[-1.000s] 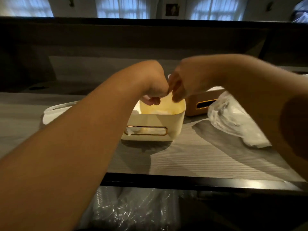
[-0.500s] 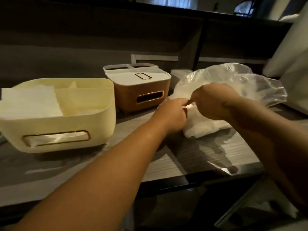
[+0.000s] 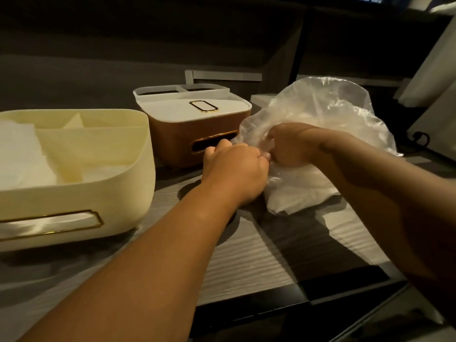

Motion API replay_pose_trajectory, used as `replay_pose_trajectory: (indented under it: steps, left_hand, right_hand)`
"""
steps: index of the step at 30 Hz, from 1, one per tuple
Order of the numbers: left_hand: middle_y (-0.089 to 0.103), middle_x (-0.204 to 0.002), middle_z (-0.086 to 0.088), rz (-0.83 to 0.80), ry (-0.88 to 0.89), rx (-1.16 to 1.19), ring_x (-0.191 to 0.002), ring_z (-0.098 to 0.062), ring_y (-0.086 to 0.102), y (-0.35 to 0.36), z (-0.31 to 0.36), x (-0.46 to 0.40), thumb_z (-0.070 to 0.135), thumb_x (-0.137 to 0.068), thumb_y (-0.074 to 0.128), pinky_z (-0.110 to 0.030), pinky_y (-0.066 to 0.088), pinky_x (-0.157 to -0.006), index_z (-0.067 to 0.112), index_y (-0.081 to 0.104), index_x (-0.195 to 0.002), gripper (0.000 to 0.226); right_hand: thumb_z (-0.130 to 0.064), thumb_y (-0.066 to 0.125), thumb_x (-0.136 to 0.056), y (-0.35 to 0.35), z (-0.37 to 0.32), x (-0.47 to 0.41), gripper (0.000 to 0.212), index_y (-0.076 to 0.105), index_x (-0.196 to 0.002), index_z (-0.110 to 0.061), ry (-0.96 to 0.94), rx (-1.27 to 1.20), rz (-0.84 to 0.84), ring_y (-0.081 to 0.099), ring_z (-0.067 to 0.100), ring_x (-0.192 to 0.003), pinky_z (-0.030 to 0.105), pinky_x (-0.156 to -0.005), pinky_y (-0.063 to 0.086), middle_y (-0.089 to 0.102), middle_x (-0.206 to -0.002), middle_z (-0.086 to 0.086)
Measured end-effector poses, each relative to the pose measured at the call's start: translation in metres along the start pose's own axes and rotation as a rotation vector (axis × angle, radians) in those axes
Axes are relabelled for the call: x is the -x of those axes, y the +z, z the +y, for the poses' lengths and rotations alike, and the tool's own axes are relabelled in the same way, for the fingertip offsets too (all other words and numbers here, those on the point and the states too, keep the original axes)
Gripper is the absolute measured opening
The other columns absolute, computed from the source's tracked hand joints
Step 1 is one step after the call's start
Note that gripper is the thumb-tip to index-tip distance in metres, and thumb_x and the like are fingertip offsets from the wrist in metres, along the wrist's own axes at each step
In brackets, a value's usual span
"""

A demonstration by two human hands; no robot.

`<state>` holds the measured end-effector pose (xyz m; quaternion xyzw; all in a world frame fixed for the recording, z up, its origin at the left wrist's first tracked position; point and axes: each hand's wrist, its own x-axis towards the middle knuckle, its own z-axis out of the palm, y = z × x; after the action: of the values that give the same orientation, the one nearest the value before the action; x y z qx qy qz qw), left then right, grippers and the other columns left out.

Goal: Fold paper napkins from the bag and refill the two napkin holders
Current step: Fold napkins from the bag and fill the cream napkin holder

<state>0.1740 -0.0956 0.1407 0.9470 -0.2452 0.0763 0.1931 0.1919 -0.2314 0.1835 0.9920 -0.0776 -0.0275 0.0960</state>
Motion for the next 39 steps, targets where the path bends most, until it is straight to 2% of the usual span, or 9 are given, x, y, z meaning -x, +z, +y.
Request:
replay_pose_trajectory:
  steps: [3,8,16,19,24,27,32,35,39]
  left_hand:
    - [0.055,-0.135,-0.003,-0.018,-0.049,-0.034,-0.124,-0.026,0.04,0.0,-0.002,0.0,0.047,-0.103,0.034,-0.045,0.029,-0.103,0.025,0.056,-0.135,0.044]
    - [0.054,-0.137,-0.005,-0.047,-0.093,-0.068,-0.127,-0.029,0.04,0.002,-0.004,-0.003,0.049,-0.098,0.043,-0.045,0.031,-0.103,0.025,0.052,-0.136,0.046]
    - [0.048,-0.145,-0.006,-0.048,-0.096,-0.019,-0.133,-0.03,0.036,0.005,-0.007,-0.005,0.051,-0.096,0.048,-0.046,0.03,-0.107,0.023,0.041,-0.146,0.058]
    - [0.048,-0.145,-0.005,-0.052,-0.099,-0.007,-0.133,-0.03,0.037,0.005,-0.008,-0.005,0.05,-0.095,0.049,-0.046,0.03,-0.107,0.023,0.04,-0.146,0.058]
    - [0.047,-0.146,-0.005,-0.068,-0.092,0.011,-0.134,-0.03,0.036,0.006,-0.009,-0.005,0.05,-0.095,0.05,-0.047,0.03,-0.108,0.024,0.039,-0.147,0.059]
    - [0.048,-0.146,-0.004,-0.066,-0.087,0.019,-0.134,-0.03,0.036,0.006,-0.01,-0.005,0.051,-0.095,0.05,-0.046,0.03,-0.107,0.024,0.039,-0.146,0.059]
    - [0.047,-0.146,-0.004,-0.073,-0.086,0.03,-0.135,-0.03,0.036,0.006,-0.011,-0.004,0.053,-0.095,0.05,-0.046,0.029,-0.107,0.025,0.038,-0.148,0.06]
    - [0.046,-0.148,-0.005,-0.08,-0.09,0.027,-0.136,-0.03,0.035,0.006,-0.011,-0.004,0.053,-0.096,0.05,-0.046,0.029,-0.108,0.025,0.036,-0.149,0.062]
    - [0.045,-0.148,-0.006,-0.087,-0.098,0.026,-0.136,-0.031,0.034,0.005,-0.011,-0.004,0.053,-0.095,0.05,-0.047,0.028,-0.109,0.024,0.036,-0.148,0.062]
  right_hand:
    - [-0.033,0.055,-0.101,0.007,-0.003,-0.008,0.039,0.06,-0.13,-0.008,0.033,-0.142,0.049,0.059,0.028,-0.109,0.035,-0.094,0.044,0.062,-0.123,0.012]
    - [-0.04,0.056,-0.099,0.011,-0.008,-0.016,0.04,0.058,-0.129,-0.014,0.04,-0.299,0.073,0.054,0.023,-0.097,0.031,-0.083,0.037,0.061,-0.11,0.007]
    - [-0.045,0.062,-0.091,0.008,-0.01,-0.025,0.036,0.061,-0.122,-0.025,0.017,-0.361,0.031,0.058,0.015,-0.082,0.032,-0.076,0.044,0.066,-0.101,0.001]
    - [-0.048,0.062,-0.089,0.008,-0.01,-0.025,0.035,0.064,-0.117,-0.028,0.007,-0.371,0.01,0.062,0.018,-0.087,0.035,-0.08,0.05,0.068,-0.098,0.0]
    - [-0.04,0.062,-0.092,0.009,-0.012,-0.025,0.03,0.062,-0.118,-0.026,-0.002,-0.361,-0.016,0.057,0.019,-0.093,0.033,-0.079,0.039,0.065,-0.105,0.001]
    - [-0.037,0.06,-0.092,0.005,-0.012,-0.026,0.027,0.067,-0.114,-0.022,-0.021,-0.358,-0.061,0.061,0.022,-0.097,0.036,-0.083,0.048,0.068,-0.108,0.003]
    - [-0.019,0.064,-0.087,-0.002,-0.014,-0.021,0.029,0.067,-0.115,-0.012,0.03,-0.324,-0.128,0.059,0.026,-0.103,0.034,-0.082,0.045,0.064,-0.113,0.01]
    - [-0.017,0.067,-0.084,0.0,-0.013,-0.021,0.031,0.064,-0.115,-0.016,0.051,-0.323,-0.102,0.058,0.025,-0.098,0.035,-0.081,0.045,0.064,-0.105,0.008]
    - [-0.021,0.069,-0.086,-0.002,-0.012,-0.016,0.023,0.058,-0.107,-0.022,0.021,-0.314,-0.064,0.051,0.017,-0.077,0.032,-0.072,0.039,0.057,-0.088,0.002]
